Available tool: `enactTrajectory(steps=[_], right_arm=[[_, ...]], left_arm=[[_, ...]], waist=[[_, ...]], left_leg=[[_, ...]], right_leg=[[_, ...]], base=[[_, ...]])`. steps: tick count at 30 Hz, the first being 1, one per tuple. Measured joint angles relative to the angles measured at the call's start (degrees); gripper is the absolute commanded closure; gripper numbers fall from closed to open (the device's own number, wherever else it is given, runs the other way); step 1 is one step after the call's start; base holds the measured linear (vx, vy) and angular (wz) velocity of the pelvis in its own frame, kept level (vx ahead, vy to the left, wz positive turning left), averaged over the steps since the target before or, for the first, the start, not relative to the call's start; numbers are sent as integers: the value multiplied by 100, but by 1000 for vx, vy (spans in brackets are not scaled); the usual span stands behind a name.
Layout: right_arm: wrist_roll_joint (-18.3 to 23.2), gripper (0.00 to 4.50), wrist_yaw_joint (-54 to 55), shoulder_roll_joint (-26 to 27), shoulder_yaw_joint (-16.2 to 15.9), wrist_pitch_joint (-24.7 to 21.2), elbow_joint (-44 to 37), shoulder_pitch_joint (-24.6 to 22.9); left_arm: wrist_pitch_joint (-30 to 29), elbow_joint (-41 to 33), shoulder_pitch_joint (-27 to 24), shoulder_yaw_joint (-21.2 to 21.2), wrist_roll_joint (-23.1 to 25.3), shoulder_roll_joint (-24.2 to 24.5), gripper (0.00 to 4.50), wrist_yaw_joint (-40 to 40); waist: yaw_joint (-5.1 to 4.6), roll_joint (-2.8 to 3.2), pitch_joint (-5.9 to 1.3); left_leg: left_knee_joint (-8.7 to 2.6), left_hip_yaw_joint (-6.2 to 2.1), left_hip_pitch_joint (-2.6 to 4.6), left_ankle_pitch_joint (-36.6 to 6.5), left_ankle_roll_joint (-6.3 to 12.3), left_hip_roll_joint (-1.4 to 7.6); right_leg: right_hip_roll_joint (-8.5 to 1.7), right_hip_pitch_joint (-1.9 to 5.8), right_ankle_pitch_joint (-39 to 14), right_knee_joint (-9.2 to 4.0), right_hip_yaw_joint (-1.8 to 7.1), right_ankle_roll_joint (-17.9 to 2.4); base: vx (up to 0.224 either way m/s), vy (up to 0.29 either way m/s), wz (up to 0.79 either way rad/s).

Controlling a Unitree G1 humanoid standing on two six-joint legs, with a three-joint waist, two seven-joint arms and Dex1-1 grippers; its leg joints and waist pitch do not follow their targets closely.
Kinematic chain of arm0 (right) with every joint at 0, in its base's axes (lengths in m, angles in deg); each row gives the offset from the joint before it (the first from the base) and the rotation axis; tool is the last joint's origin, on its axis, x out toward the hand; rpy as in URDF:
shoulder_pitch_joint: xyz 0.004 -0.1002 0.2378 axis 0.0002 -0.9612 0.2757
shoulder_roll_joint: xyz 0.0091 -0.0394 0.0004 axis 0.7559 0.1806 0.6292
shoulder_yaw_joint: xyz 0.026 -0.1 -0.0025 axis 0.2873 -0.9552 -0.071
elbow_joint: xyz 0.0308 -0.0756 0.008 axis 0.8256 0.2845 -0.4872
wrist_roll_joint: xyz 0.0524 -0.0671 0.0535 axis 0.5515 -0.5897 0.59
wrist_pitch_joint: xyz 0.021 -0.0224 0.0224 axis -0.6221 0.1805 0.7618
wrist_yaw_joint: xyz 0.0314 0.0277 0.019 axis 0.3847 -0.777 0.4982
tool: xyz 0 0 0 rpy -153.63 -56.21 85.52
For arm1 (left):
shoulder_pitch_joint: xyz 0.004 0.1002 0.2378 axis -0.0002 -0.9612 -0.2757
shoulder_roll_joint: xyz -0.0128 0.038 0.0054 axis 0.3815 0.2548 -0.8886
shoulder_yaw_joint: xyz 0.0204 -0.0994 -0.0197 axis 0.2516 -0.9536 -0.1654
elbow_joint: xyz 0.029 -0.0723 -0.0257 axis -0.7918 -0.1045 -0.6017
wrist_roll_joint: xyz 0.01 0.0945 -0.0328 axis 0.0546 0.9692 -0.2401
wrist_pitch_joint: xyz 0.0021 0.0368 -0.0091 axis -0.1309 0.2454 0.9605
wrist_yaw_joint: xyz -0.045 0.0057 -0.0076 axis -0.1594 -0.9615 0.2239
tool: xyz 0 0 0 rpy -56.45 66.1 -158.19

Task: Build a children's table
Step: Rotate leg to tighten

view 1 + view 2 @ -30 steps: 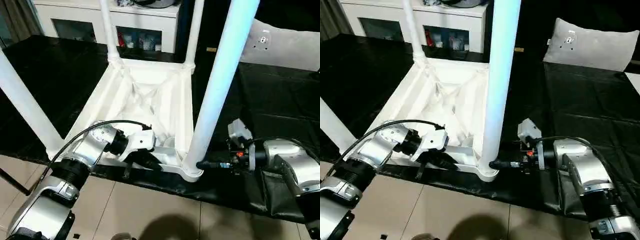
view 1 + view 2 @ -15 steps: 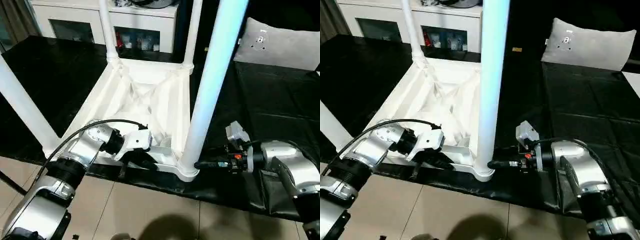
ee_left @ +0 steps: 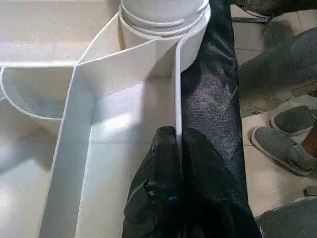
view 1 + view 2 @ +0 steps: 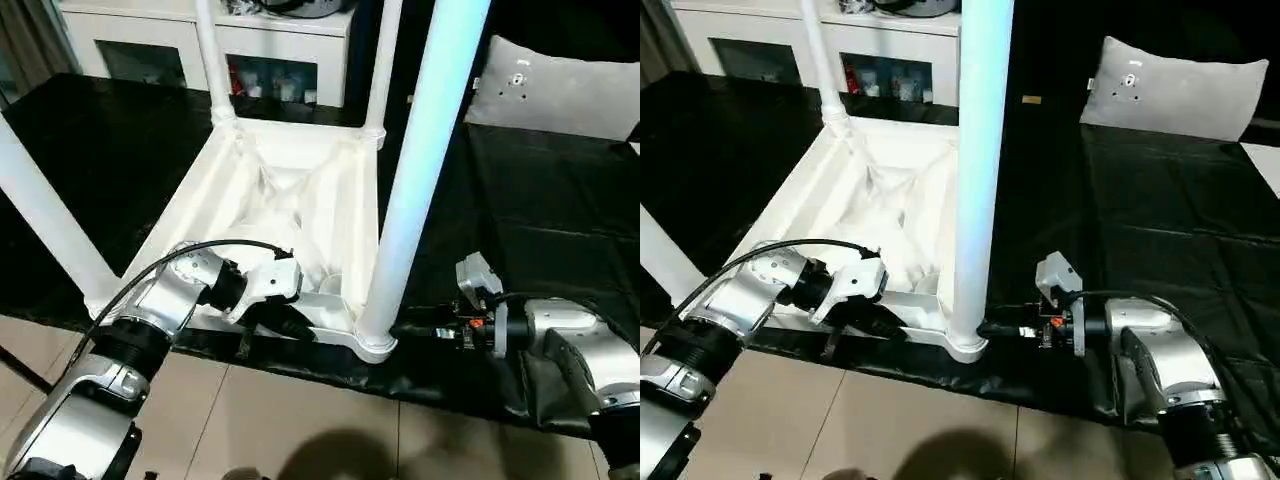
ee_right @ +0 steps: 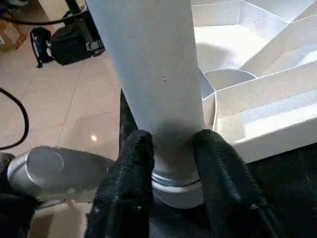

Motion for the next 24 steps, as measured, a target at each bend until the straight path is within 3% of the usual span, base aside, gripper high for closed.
enactTrajectory(steps=[7, 10, 16, 17, 22, 24], right_arm=[[-59, 225, 117, 59, -57, 128, -21, 9], [-240, 225, 240, 115, -119, 356, -19, 18], [-242, 225, 252, 120, -123, 364, -15, 19], [-236, 250, 251, 121, -123, 360, -10, 19], [-238, 265, 258, 166, -111, 399, 25, 20], [-289, 265, 313, 225, -113, 550, 172, 77]], left_arm=[[0, -5, 0, 3, 0, -28, 450, 14], [0, -5, 0, 10, 3, -35, 450, 62], [0, -5, -1, 11, 8, -34, 450, 77], [1, -5, -1, 11, 7, -34, 450, 76], [0, -5, -11, -4, 18, -4, 450, 81], [-2, -4, -34, -36, 54, 9, 450, 137]], waist=[[7, 0, 0], [-2, 0, 0], [-3, -1, 0], [-3, -1, 0], [-8, -1, 0], [-51, -3, 1]], left_leg=[[0, 0, -1, 0, 0, 0], [0, 0, 0, 0, 0, 0], [2, 0, 1, 0, 0, 0], [2, 0, 1, 0, 0, 0], [2, 0, 2, 1, 0, 0], [3, 1, 0, 1, -1, 0]], right_leg=[[-1, 0, 15, -1, 0, -24], [0, 0, 11, -1, 0, -18], [0, 2, 1, 0, 1, 0], [0, 2, 2, 0, 0, -1], [0, 5, 2, 1, 1, -1], [0, 7, 5, 1, 1, -3]], base=[[0, 0, 0], [0, 0, 0], [0, 0, 0], [0, 0, 0], [0, 0, 0], [0, 0, 0]])
